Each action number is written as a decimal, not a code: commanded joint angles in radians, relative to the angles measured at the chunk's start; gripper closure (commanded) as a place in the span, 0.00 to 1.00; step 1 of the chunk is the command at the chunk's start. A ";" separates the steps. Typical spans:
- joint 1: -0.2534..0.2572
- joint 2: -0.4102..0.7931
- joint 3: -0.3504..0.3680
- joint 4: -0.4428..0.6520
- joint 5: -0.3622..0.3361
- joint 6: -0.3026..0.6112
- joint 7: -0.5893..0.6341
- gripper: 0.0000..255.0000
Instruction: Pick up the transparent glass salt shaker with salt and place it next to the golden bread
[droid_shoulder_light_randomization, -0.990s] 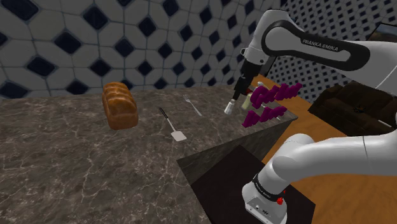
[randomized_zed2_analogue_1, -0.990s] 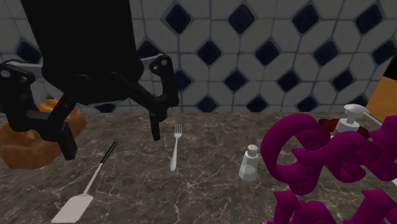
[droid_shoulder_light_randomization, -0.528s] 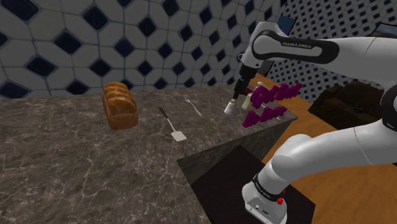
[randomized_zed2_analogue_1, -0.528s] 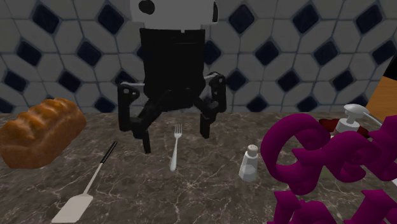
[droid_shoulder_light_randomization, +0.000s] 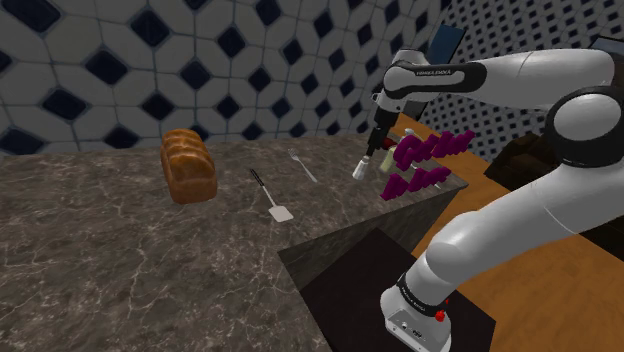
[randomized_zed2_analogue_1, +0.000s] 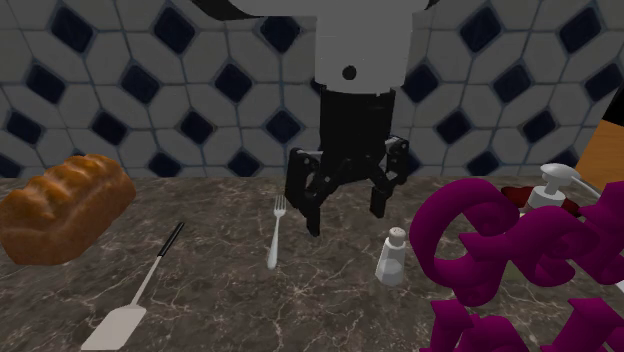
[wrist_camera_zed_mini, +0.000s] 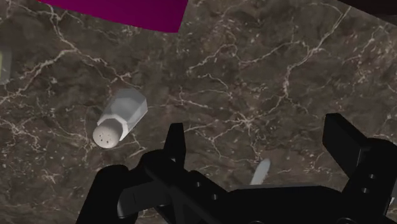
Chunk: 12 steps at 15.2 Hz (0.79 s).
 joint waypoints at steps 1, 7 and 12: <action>-0.003 0.078 -0.031 0.040 0.008 0.029 -0.048 0.00; -0.028 0.310 -0.108 0.187 0.066 0.080 -0.201 0.00; -0.066 0.482 -0.135 0.316 0.128 0.092 -0.306 0.00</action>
